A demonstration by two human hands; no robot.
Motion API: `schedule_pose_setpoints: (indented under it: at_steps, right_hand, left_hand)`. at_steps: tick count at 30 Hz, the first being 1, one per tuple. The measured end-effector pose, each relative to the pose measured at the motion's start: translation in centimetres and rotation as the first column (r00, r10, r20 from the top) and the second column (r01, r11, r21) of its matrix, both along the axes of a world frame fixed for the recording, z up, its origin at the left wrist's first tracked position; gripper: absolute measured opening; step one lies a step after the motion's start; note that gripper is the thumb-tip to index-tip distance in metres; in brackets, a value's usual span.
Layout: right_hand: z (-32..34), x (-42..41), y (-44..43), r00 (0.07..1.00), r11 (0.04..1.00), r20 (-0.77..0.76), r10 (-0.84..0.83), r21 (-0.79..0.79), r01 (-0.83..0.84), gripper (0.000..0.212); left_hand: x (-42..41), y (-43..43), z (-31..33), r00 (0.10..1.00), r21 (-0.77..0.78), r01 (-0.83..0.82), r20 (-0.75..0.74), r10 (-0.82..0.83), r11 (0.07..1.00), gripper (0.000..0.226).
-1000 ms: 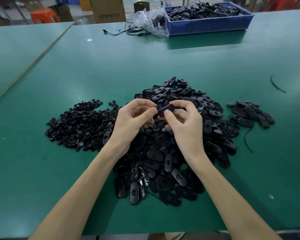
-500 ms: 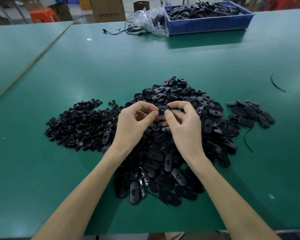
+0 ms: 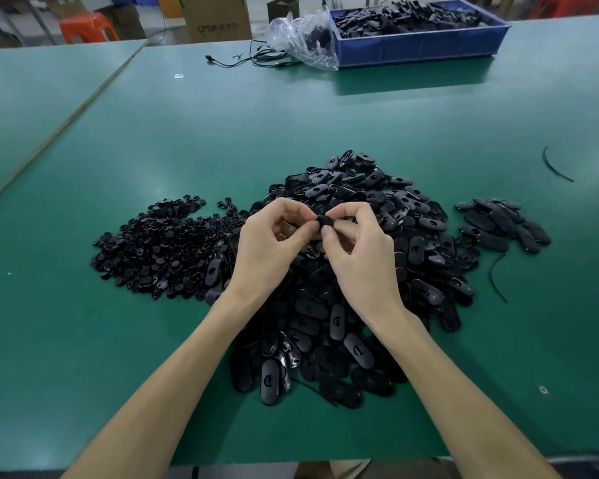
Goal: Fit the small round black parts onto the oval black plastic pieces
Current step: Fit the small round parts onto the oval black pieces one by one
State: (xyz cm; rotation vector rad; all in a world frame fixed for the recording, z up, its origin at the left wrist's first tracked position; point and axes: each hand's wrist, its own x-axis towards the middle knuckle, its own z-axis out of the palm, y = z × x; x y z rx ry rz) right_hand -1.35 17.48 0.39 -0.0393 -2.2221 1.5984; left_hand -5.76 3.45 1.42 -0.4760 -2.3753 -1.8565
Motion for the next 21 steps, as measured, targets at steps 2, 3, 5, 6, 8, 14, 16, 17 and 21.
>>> schedule_pose_setpoints:
  at_steps: [2,3,5,6,8,14,16,17,21]
  right_hand:
    - [0.0,0.0,0.0,1.000,1.000,-0.013,0.013,0.015,-0.012,0.017]
    - [0.0,0.0,0.0,1.000,1.000,-0.017,0.019,0.022,-0.019,0.017]
    - [-0.1,0.0,0.0,0.999,0.999,-0.021,0.025,0.023,-0.024,0.018]
    - [0.0,0.0,0.0,0.999,1.000,-0.022,0.024,0.020,-0.024,0.018]
    - [0.0,0.0,0.1,0.999,1.000,-0.024,0.023,0.007,-0.023,0.018]
    - [0.1,-0.1,0.2,0.999,0.994,0.005,0.042,-0.099,-0.041,0.014]
    - [0.2,-0.1,0.3,0.998,0.990,-0.001,0.056,-0.129,-0.056,0.013]
    - [0.2,0.0,0.2,0.998,0.987,-0.008,0.064,-0.147,-0.065,0.012]
    - [0.5,0.1,0.1,0.997,0.980,-0.033,0.069,-0.186,-0.074,0.010]
  left_hand:
    - [0.0,-0.1,0.0,1.000,0.003,-0.010,0.006,0.010,1.000,0.011]
    - [-0.1,-0.1,-0.1,1.000,0.005,-0.016,0.011,0.016,1.000,0.012]
    - [-0.2,-0.2,-0.1,0.999,0.005,-0.024,0.028,0.024,1.000,0.014]
    - [-0.2,-0.3,-0.1,0.999,0.002,-0.028,0.034,0.028,1.000,0.016]
    - [-0.4,-0.4,-0.2,0.999,-0.008,-0.040,0.032,0.040,0.999,0.019]
    - [-0.8,-0.9,0.0,0.998,-0.009,0.014,0.063,-0.013,1.000,0.027]
    - [-0.8,-1.1,0.2,0.992,0.060,0.071,0.100,-0.076,0.996,0.021]
    - [-0.8,-1.2,0.2,0.989,0.089,0.086,0.112,-0.096,0.992,0.019]
    - [-1.0,-1.4,0.3,0.986,0.115,0.111,0.111,-0.123,0.987,0.014]
